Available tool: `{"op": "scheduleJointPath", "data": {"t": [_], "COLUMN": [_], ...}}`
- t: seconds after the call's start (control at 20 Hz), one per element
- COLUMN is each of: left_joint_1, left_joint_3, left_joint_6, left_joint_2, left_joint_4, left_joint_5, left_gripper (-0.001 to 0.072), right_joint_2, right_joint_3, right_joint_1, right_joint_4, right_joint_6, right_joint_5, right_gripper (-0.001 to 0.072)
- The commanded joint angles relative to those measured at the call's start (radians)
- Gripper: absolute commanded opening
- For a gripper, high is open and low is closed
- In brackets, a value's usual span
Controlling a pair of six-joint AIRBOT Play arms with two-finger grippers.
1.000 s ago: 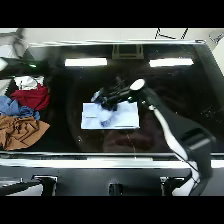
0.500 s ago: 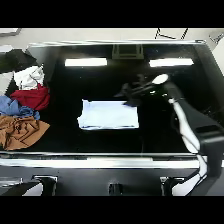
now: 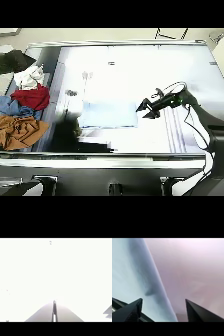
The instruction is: Fold the clothes and pants, and hang the long-sleeved shirts on hangers.
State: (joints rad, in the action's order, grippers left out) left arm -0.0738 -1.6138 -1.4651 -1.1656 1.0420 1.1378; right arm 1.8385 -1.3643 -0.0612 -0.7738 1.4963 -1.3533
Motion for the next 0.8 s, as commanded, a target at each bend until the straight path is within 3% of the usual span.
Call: {"op": "scheduleJointPath", "data": {"t": [0.0, 0.35, 0.4, 0.45, 0.5, 0.75], "left_joint_1": [0.001, 0.001, 0.001, 0.0, 0.001, 0.0], "left_joint_3": [0.0, 0.0, 0.0, 0.0, 0.0, 0.0], "left_joint_6": [-0.002, -0.002, -0.011, -0.012, -0.012, -0.012], "left_joint_2": [0.001, 0.001, 0.001, 0.001, 0.001, 0.001], "left_joint_4": [-0.01, -0.022, -0.021, -0.021, -0.021, -0.021], "left_joint_5": [0.0, 0.0, 0.0, 0.0, 0.0, -0.001], "left_gripper": [0.0029, 0.0029, 0.0029, 0.0029, 0.0028, 0.0029], "right_joint_2": [0.061, 0.085, 0.085, 0.084, 0.084, 0.062], "right_joint_3": [0.025, 0.025, 0.025, 0.021, 0.005, -0.312], "right_joint_1": [0.005, 0.045, 0.066, 0.081, 0.085, -0.014], "right_joint_4": [0.173, 0.23, 0.251, 0.266, 0.273, 0.24], "right_joint_6": [-0.138, -0.187, -0.225, -0.233, -0.231, -0.127], "right_joint_5": [0.007, -0.001, -0.015, -0.032, -0.057, -0.229], "right_gripper": [0.0576, 0.0436, 0.0362, 0.0124, 0.0053, 0.0051]}}
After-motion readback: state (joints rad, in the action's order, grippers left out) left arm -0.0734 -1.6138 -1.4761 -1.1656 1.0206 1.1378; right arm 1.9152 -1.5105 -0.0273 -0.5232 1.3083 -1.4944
